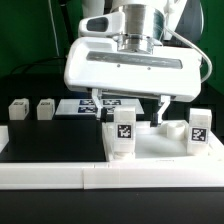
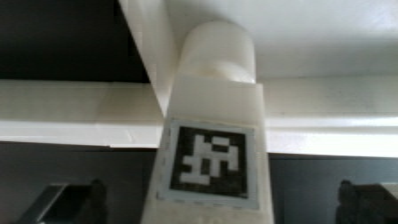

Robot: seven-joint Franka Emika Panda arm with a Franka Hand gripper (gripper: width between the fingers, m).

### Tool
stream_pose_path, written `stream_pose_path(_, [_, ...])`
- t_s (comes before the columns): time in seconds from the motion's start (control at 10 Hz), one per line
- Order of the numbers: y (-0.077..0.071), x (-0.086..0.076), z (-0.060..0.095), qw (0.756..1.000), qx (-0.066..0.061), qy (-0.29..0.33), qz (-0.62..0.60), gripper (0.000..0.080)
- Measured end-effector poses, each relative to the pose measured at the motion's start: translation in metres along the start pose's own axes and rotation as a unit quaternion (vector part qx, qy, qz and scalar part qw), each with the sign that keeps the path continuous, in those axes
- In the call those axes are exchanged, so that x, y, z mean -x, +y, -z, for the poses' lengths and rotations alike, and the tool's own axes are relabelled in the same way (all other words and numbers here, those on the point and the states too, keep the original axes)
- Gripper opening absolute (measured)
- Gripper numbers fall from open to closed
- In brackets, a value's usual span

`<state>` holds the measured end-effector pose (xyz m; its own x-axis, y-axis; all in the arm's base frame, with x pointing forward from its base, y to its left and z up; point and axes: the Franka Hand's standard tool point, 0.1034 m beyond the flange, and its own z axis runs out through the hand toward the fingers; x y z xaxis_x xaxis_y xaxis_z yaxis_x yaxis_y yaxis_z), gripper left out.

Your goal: Assemble square table

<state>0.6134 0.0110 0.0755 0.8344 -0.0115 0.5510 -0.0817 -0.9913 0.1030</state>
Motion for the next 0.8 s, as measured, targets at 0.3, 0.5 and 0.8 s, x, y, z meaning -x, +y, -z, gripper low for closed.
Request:
stream_pose_path(0.3, [0.041, -0.026, 0.024, 0.997, -0.025, -0.054, 0.045, 0.0649])
stream_pose_path(0.5, [0.057, -0.044, 0.031, 0.99, -0.082, -0.102, 0.055, 0.0649])
stream_pose_path(0.8, [0.03, -0.054, 0.021, 0.986, -0.115, -0.112, 0.054, 0.0649])
